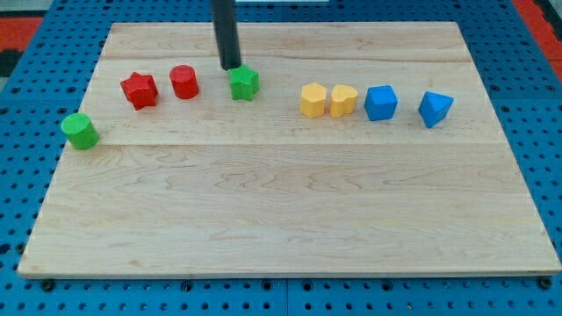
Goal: Place the red circle left to the green star
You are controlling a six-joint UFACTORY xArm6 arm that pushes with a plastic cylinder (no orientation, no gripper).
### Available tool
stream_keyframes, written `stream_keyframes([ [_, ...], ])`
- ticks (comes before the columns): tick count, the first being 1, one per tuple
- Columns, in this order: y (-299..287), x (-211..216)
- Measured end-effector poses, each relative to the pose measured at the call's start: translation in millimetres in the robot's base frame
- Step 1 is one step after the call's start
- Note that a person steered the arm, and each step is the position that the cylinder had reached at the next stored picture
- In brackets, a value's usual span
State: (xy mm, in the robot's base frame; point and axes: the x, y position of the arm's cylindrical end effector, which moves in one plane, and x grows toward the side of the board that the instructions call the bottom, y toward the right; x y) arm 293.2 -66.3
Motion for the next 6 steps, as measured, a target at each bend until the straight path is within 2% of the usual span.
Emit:
stream_keyframes([
  [2, 36, 43],
  [5, -42, -24],
  [6, -70, -2],
])
